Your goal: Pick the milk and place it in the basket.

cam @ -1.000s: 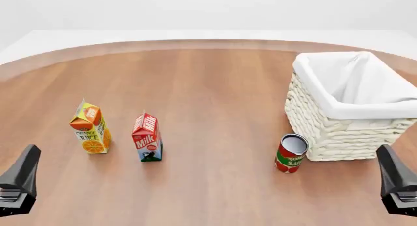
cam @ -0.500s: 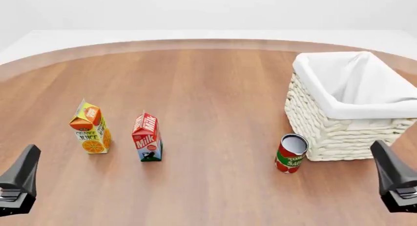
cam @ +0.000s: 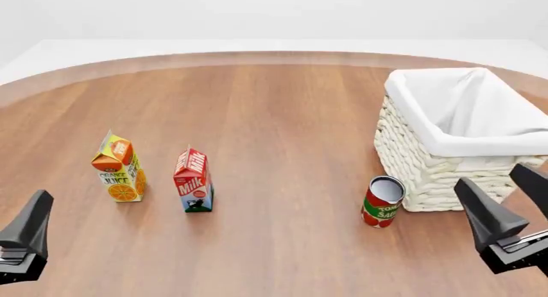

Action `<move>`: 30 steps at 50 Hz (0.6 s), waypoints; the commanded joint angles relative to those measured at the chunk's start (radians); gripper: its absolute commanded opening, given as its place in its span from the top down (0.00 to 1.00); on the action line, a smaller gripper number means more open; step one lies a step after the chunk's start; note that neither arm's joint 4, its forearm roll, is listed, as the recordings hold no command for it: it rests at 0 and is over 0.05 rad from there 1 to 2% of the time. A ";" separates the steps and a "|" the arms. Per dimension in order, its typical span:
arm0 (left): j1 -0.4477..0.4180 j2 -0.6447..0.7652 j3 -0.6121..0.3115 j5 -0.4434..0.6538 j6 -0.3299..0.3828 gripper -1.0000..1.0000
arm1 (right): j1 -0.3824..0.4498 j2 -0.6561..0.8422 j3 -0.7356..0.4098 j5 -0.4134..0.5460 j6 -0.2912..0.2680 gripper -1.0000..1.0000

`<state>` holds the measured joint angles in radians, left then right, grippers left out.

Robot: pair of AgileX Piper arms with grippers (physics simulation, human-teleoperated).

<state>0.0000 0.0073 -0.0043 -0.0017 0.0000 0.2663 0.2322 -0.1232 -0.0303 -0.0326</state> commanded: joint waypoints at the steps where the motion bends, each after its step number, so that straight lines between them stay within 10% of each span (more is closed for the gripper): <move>1: 0.000 0.000 0.000 0.000 0.000 0.00 | 0.081 0.059 -0.028 -0.016 0.009 0.00; 30: 0.000 0.000 0.000 0.000 0.000 0.00 | 0.283 0.405 -0.151 -0.183 -0.013 0.00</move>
<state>0.0000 0.0073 -0.0043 -0.0017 0.0000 0.4850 0.5118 -0.2202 -0.1629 -0.0453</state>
